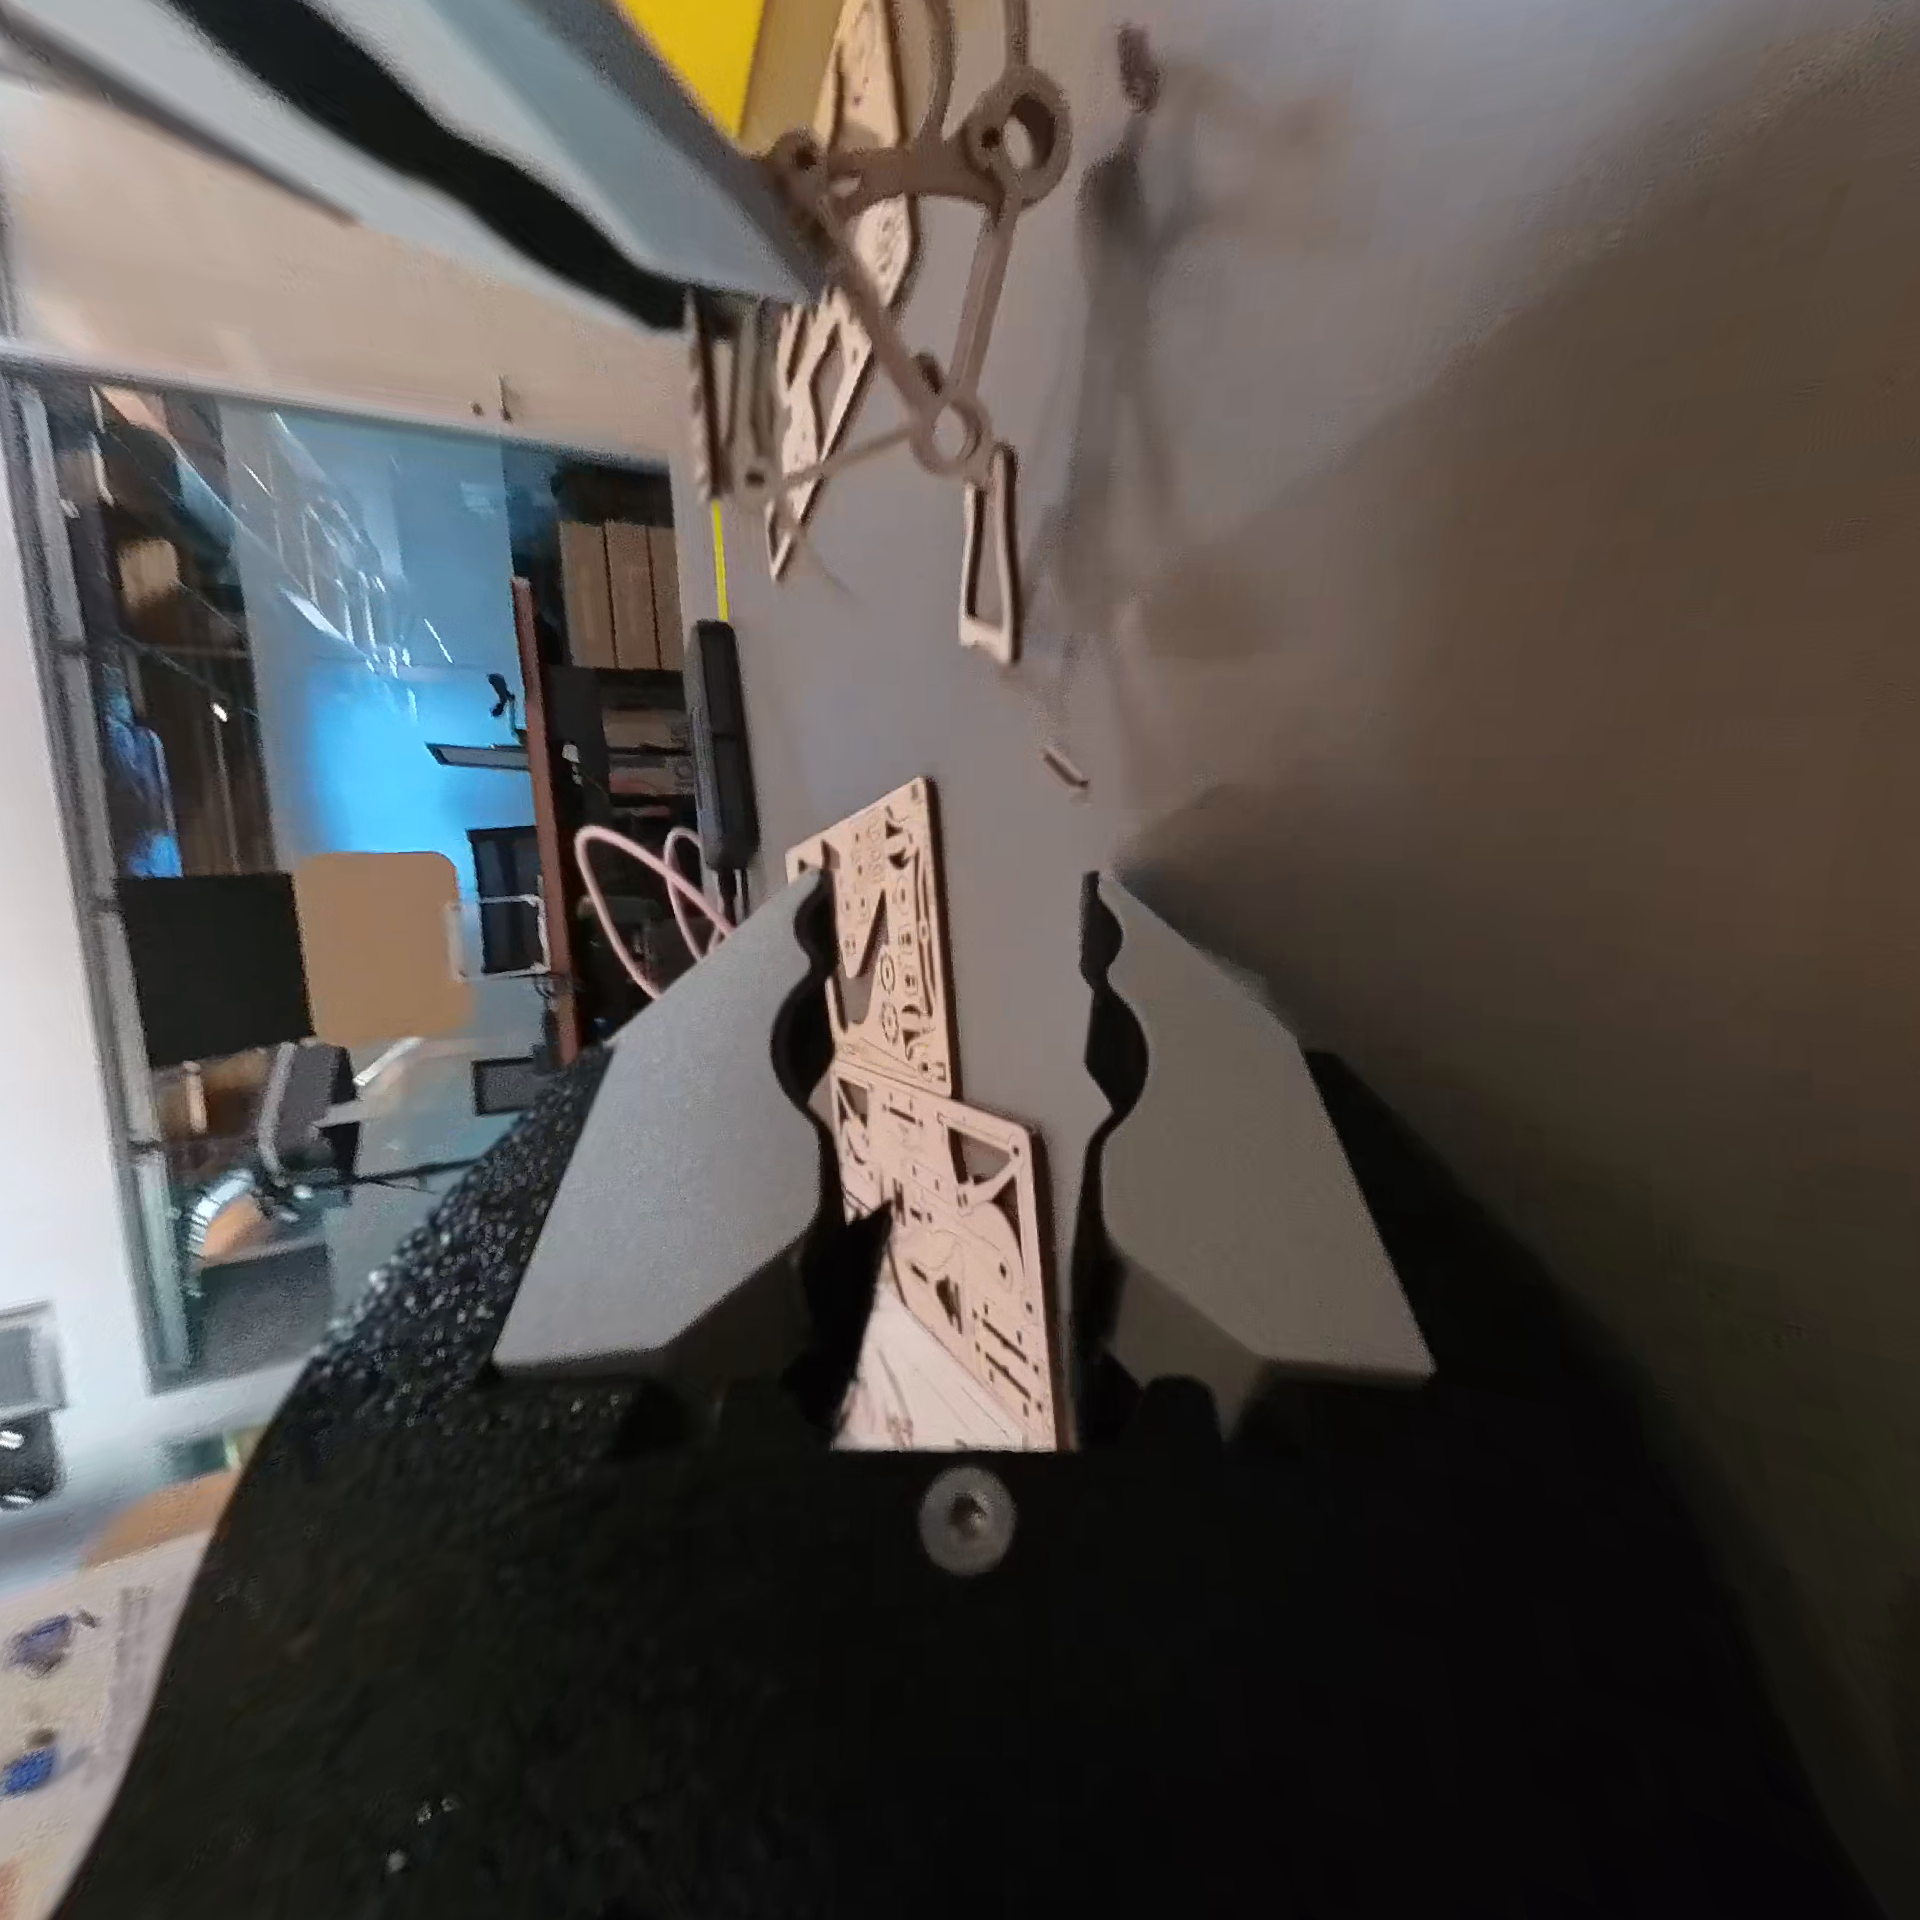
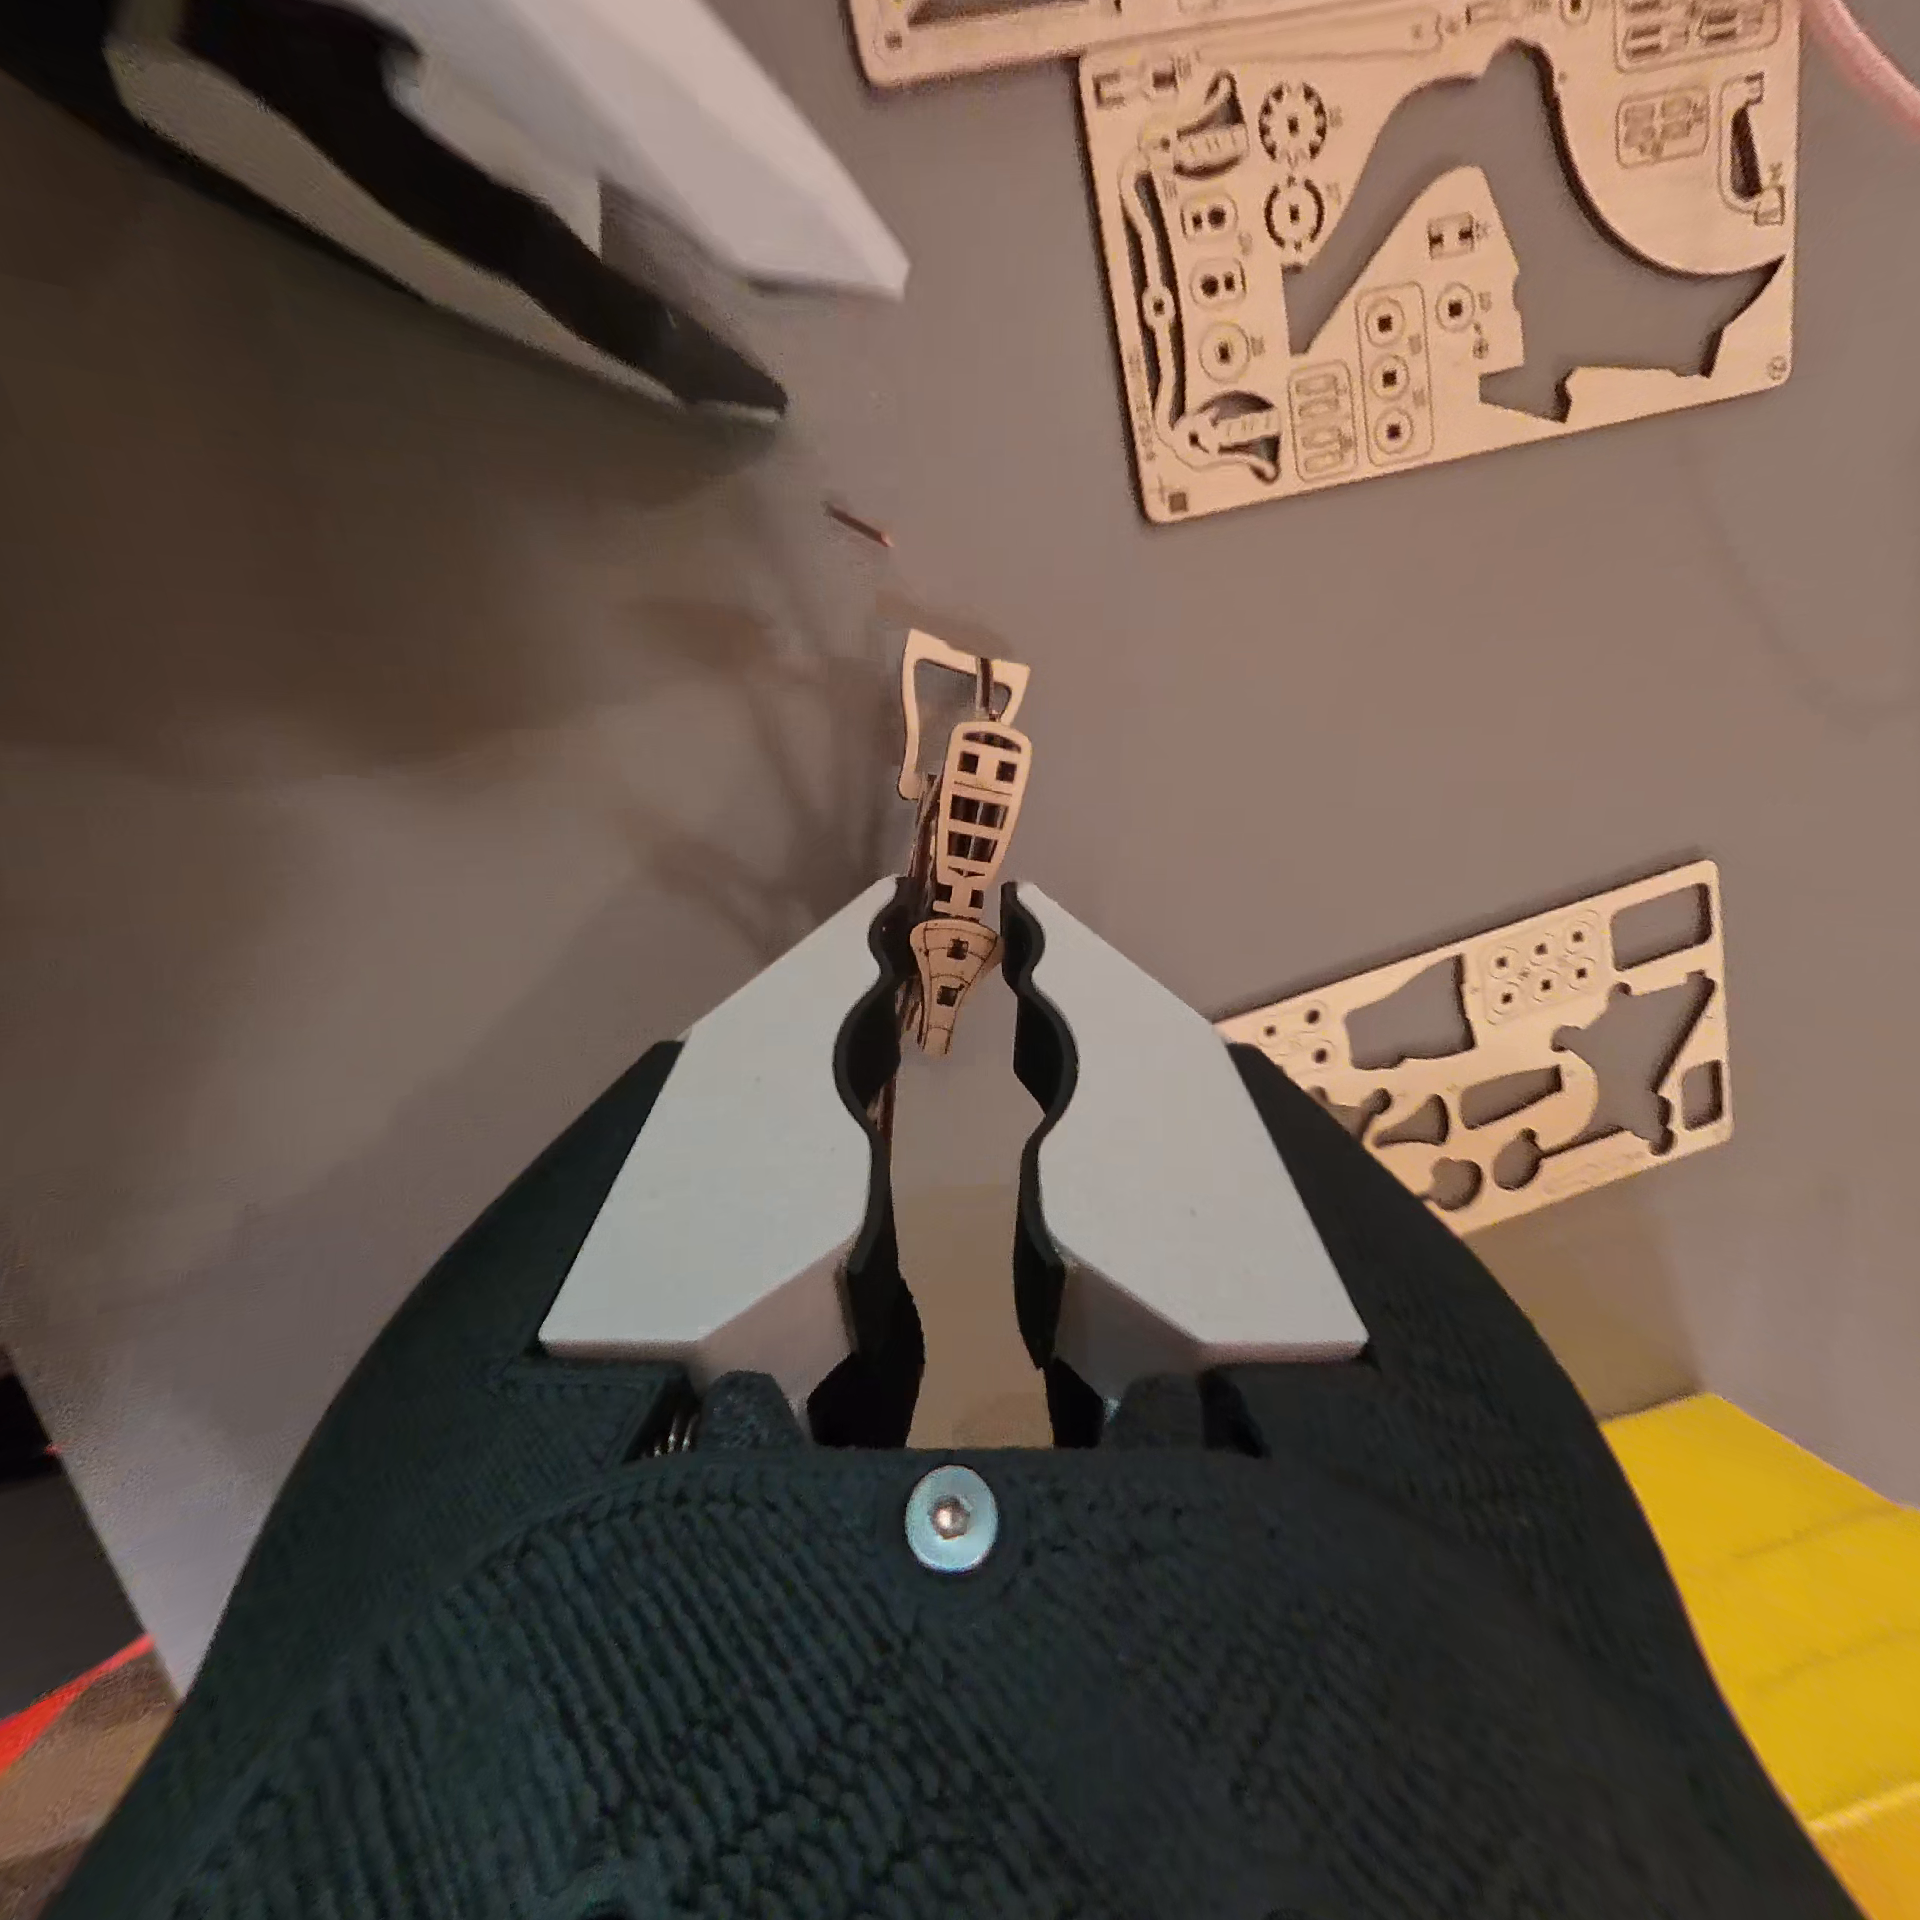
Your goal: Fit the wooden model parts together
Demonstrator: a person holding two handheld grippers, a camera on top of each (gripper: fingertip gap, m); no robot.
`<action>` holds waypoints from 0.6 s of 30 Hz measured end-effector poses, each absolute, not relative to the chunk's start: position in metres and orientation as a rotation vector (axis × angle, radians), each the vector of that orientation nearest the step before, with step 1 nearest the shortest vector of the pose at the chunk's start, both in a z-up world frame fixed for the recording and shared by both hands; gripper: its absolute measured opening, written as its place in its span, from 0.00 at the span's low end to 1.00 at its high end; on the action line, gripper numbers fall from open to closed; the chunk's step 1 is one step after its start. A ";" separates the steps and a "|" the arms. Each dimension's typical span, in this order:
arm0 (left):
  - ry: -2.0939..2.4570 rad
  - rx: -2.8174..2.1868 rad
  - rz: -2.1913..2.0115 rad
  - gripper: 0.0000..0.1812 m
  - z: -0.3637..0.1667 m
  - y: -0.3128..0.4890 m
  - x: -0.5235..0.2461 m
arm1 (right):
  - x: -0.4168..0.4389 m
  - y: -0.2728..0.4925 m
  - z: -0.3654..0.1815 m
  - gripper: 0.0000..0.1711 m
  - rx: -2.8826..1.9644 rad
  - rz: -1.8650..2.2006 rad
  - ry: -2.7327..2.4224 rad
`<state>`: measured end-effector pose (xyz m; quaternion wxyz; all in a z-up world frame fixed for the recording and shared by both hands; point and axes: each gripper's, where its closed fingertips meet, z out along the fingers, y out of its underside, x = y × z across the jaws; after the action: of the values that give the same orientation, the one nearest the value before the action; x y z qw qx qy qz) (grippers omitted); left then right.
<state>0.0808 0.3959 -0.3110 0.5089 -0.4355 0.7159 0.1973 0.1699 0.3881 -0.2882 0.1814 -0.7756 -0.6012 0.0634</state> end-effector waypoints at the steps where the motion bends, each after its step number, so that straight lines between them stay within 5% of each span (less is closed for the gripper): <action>1: 1.707 -1.078 0.457 0.26 -0.309 0.399 0.079 | 0.173 0.391 -0.289 0.08 -2.190 0.164 -1.723; 9: 1.595 -1.234 0.266 0.30 -0.303 0.410 0.069 | 0.178 0.405 -0.294 0.09 -2.228 0.152 -1.816; 18: 1.560 -1.275 0.188 0.29 -0.298 0.409 0.068 | 0.174 0.406 -0.298 0.22 -2.269 0.141 -1.806</action>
<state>0.0683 0.4090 -0.2978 0.5305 -0.5341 0.6535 0.0788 0.1740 0.4057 -0.2976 0.1190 -0.7759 -0.6176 0.0483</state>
